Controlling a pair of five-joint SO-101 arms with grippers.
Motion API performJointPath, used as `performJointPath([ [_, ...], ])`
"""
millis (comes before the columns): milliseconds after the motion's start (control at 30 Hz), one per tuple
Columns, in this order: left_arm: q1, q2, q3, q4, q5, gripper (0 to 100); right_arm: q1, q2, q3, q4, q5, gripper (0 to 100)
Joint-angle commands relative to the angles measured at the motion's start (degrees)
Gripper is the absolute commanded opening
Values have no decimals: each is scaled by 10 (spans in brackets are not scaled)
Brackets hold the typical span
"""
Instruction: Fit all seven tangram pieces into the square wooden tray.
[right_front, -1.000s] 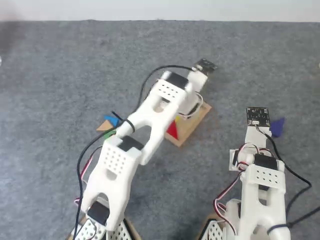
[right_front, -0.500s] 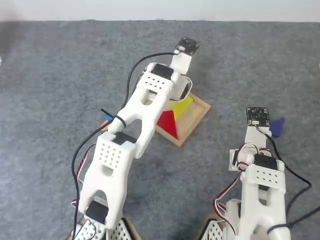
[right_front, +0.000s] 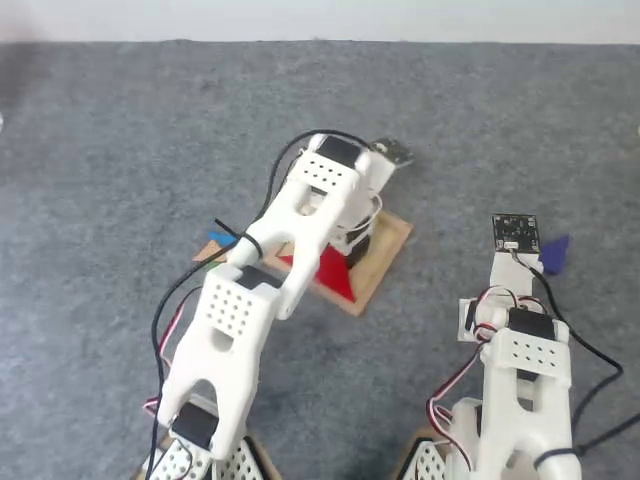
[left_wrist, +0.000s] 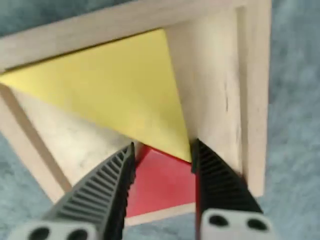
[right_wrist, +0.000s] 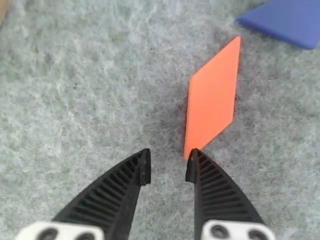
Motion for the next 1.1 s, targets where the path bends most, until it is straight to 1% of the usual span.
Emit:
performJointPath([
  [0, -39, 5, 80, 37, -96, 167, 8, -15, -3, -6, -4, 138],
  [167, -77, -31, 138, 37, -200, 166, 1, -15, -3, -6, -4, 138],
  [267, -79, -68, 183, 37, -267, 166, -4, -15, -2, -5, -4, 138],
  [433, -61, -135, 250, 37, -316, 165, -3, -15, -2, -5, -4, 138],
  [600, -25, -199, 314, 35, -362, 141, -3, -15, -2, -5, -3, 138],
  [700, -30, -238, 308, 25, -328, 152, -3, -15, -2, -5, -2, 138],
  [900, -83, -293, 290, -84, -123, 232, -2, -18, -2, -4, 0, 138],
  [1000, -91, -291, 292, -121, -56, 268, -2, -19, -2, -4, 0, 138],
  [1067, -81, -280, 304, -144, -25, 275, -2, -19, -2, -4, 0, 138],
])
